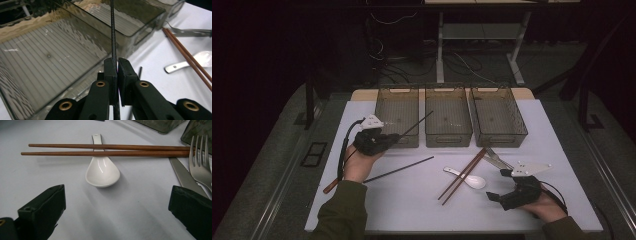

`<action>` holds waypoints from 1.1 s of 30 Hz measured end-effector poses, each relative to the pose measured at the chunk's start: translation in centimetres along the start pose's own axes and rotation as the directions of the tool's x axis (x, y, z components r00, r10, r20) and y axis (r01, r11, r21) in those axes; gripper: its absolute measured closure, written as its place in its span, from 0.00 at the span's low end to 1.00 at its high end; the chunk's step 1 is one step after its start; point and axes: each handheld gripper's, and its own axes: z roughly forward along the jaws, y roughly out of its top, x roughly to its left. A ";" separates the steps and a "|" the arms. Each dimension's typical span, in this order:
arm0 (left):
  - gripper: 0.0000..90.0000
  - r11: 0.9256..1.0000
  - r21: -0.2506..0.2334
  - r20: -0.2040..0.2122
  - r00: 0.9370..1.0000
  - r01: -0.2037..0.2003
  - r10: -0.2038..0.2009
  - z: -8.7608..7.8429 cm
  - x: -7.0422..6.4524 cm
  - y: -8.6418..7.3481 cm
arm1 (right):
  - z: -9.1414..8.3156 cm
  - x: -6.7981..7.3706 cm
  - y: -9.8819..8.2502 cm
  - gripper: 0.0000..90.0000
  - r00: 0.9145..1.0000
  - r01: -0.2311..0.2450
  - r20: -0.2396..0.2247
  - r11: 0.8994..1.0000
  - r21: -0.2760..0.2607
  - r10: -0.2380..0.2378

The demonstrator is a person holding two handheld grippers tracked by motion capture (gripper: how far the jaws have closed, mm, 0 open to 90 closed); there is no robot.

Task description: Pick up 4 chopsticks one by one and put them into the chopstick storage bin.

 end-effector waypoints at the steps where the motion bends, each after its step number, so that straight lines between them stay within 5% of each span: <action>1: 0.95 1.000 0.007 -0.007 1.000 -0.004 0.004 0.1 0.2 0.2 | 0.0 0.0 0.0 0.01 1.000 -0.001 -0.001 1.000 0.000 0.001; 20: 0.95 0.998 0.040 -0.143 0.989 0.049 -0.043 2.2 4.7 3.2 | 0.0 0.0 0.0 0.01 1.000 0.003 -0.002 1.000 -0.004 -0.003; 33: 0.95 0.993 0.048 -0.186 0.977 0.111 -0.101 4.5 6.6 3.3 | 0.0 0.0 0.0 0.01 1.000 0.004 -0.002 1.000 -0.003 -0.004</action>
